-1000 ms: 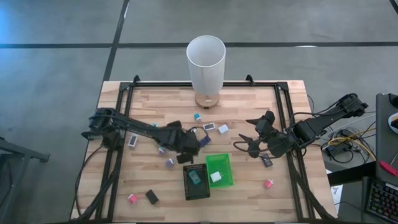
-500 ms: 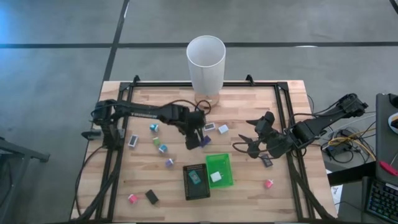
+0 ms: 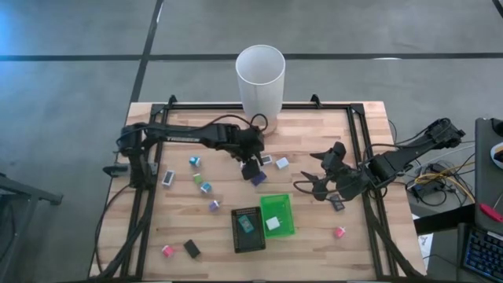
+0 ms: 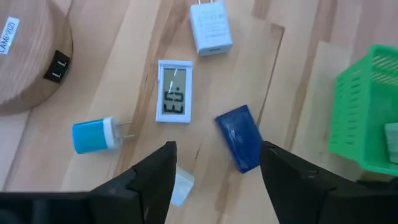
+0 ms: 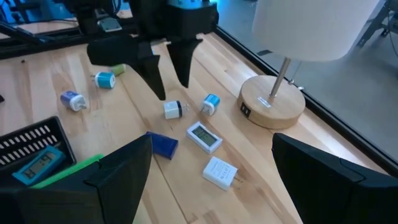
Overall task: Pick & Place Office items
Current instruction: Put the right white digital clock into the black bin
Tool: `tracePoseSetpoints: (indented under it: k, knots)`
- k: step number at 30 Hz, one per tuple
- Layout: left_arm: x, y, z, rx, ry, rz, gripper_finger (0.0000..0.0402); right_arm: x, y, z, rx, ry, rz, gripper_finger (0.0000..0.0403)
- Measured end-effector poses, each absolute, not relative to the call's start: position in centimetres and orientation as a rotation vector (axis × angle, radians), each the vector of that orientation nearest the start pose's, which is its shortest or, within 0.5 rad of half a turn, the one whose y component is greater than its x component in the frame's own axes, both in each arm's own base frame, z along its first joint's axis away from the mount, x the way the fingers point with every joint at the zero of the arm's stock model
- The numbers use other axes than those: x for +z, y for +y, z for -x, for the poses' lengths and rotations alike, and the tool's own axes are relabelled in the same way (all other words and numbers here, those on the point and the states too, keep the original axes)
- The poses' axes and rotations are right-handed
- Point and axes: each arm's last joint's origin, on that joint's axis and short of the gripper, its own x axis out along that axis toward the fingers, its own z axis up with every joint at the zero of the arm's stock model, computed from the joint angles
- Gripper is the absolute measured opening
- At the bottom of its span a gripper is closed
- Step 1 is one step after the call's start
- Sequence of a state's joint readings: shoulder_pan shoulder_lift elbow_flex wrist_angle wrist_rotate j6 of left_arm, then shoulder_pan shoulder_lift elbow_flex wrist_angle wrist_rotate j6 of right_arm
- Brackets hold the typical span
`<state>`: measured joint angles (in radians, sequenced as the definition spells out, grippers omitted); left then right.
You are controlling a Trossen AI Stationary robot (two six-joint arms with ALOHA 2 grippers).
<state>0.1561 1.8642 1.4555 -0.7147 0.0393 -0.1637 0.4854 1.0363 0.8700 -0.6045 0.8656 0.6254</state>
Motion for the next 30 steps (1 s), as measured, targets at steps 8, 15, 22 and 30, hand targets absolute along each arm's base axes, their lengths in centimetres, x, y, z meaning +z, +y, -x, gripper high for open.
tracePoseSetpoints:
  k: [8,15,22,30]
  knots:
    - [21.5,7.2,-38.7,0.220,1.136,0.273,0.0234,29.0,7.4,-18.7,-0.523,0.453,-0.122,0.0325]
    - [20.6,8.2,-41.0,0.205,1.173,0.240,0.0234,29.0,7.4,-18.7,-0.523,0.450,-0.124,0.0325]
    - [18.9,8.8,-43.9,0.168,1.277,0.196,0.0234,29.0,7.4,-18.7,-0.521,0.452,-0.124,0.0325]
    - [16.2,9.7,-45.7,0.156,1.345,0.161,0.0234,28.8,7.4,-18.7,-0.514,0.461,-0.126,0.0325]
